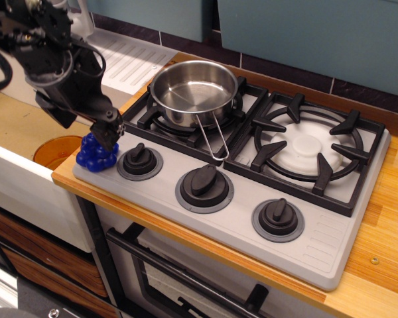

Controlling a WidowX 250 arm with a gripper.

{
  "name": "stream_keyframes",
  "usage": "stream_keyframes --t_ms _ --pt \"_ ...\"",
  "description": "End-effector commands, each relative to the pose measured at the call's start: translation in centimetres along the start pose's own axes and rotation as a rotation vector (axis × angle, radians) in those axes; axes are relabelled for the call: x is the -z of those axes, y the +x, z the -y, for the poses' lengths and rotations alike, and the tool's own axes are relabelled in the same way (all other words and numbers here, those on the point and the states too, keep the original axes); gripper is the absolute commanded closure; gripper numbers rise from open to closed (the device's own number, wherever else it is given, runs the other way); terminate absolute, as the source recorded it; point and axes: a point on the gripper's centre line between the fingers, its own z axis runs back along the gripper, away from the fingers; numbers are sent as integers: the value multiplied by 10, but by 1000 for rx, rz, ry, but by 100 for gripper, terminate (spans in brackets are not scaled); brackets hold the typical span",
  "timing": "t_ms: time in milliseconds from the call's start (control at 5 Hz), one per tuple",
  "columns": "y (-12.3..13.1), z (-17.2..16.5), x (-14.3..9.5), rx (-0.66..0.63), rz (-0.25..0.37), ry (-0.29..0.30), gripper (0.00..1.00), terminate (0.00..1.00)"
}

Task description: Put pot or pan on stove and put blueberry in pot or pan

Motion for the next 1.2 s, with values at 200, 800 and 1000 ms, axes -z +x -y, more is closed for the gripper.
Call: stream_keyframes --t_ms 200,800,1000 --pt "5 1 22 -4 73 -20 0 0" --pt "-4 2 31 -29 94 -37 0 0" --pt "-4 5 30 -50 90 -39 100 0"
